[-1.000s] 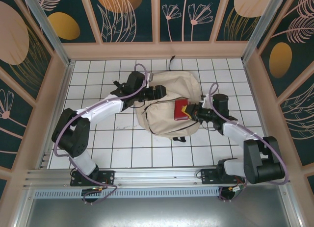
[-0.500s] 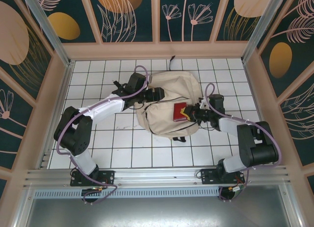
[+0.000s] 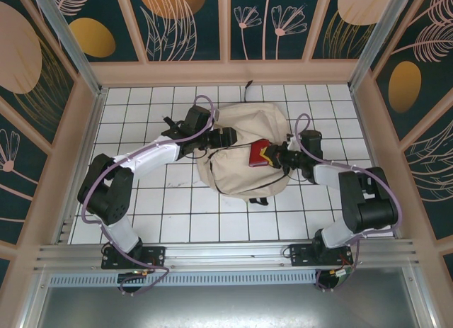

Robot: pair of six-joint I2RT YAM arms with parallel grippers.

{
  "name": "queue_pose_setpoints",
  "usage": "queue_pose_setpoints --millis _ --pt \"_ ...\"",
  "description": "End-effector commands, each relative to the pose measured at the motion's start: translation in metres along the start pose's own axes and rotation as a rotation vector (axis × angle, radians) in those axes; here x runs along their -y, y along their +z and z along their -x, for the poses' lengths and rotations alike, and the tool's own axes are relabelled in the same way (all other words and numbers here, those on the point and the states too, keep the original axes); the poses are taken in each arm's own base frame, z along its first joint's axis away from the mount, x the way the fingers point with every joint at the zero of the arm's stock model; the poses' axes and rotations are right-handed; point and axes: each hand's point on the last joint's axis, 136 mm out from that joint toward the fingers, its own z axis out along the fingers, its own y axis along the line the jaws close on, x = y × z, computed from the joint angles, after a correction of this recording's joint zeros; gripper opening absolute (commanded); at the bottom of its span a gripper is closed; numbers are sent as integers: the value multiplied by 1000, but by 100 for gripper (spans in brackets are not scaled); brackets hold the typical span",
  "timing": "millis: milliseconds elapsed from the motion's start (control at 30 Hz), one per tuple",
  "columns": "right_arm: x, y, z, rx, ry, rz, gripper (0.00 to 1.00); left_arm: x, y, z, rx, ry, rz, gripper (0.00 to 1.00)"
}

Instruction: Pack books, pencil case, and school supplies into a backpack

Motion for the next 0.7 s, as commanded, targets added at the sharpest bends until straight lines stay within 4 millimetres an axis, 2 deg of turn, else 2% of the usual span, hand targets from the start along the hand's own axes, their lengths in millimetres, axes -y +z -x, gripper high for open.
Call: queue_pose_setpoints --millis 0,67,200,467,567,667 --pt "-8 5 18 65 13 36 10 5 -5 8 17 47 4 84" --pt "-11 8 22 99 9 57 10 5 -5 7 13 54 5 80" --pt "-30 13 29 218 -37 122 9 4 0 6 -2 99 19 73" --pt "-53 41 37 300 -38 186 11 -8 7 6 -22 187 128 71" --pt "-51 53 40 287 -16 184 18 -10 8 9 -19 213 163 72" --pt "-44 56 31 253 9 171 30 -12 10 11 -18 255 207 71"
